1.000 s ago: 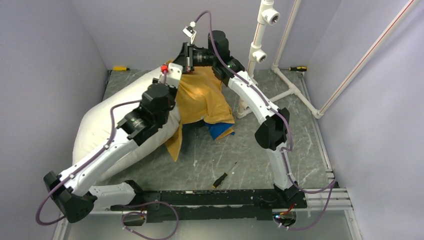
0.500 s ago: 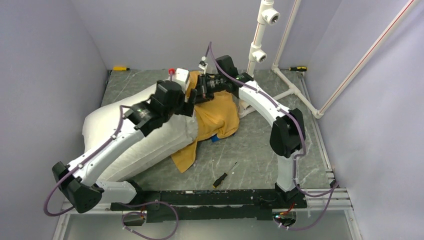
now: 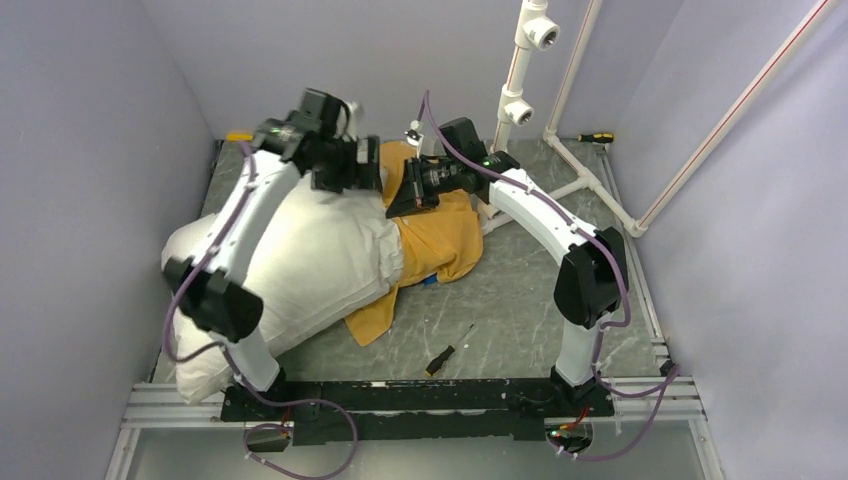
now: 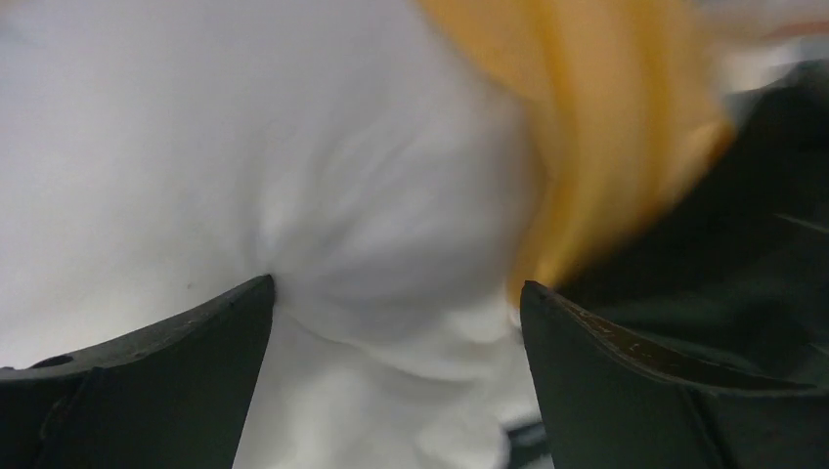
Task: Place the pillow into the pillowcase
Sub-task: Stuff the pillow into the pillowcase.
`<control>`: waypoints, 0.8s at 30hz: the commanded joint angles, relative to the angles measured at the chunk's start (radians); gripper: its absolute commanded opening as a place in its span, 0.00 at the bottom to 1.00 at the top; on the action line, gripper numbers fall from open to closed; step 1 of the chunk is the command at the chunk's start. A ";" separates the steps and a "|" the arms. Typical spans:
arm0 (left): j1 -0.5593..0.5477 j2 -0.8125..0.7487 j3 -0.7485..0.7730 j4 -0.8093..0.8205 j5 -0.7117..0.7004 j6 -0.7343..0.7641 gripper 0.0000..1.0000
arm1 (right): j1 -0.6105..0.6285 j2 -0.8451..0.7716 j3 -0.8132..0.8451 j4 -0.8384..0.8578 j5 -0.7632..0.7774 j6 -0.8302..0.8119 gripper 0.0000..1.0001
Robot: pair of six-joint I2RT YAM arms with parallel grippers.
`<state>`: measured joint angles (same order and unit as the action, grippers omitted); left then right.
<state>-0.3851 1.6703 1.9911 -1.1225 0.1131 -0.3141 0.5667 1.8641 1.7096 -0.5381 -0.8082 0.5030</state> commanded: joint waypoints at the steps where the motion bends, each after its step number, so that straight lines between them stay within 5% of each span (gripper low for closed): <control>1: 0.000 0.074 -0.173 -0.072 0.230 -0.092 0.98 | -0.012 -0.070 -0.011 0.057 0.016 0.021 0.00; 4: 0.002 0.077 -0.349 0.055 0.236 -0.170 0.83 | -0.038 -0.093 -0.035 0.235 -0.050 0.121 0.00; 5: 0.005 0.081 -0.398 0.107 0.264 -0.198 0.72 | -0.044 -0.099 -0.039 0.316 -0.080 0.165 0.00; 8: 0.006 0.062 -0.539 0.408 0.417 -0.312 0.15 | -0.038 -0.063 0.028 0.481 -0.204 0.267 0.00; 10: 0.006 0.026 -0.597 0.608 0.475 -0.395 0.00 | -0.011 -0.037 0.099 0.513 -0.261 0.278 0.00; 13: 0.015 -0.039 -0.620 0.756 0.434 -0.434 0.00 | 0.042 -0.012 0.201 0.498 -0.322 0.253 0.00; 20: 0.092 -0.324 -0.796 1.020 0.084 -0.516 0.00 | 0.188 0.067 0.362 0.699 -0.519 0.373 0.00; 24: 0.101 -0.457 -0.829 1.025 -0.085 -0.466 0.00 | 0.225 0.117 0.389 0.725 -0.541 0.394 0.00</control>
<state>-0.2775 1.3128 1.1770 -0.2874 0.2173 -0.7624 0.7063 2.0167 1.9938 -0.0498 -1.1465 0.7956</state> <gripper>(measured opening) 0.026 0.013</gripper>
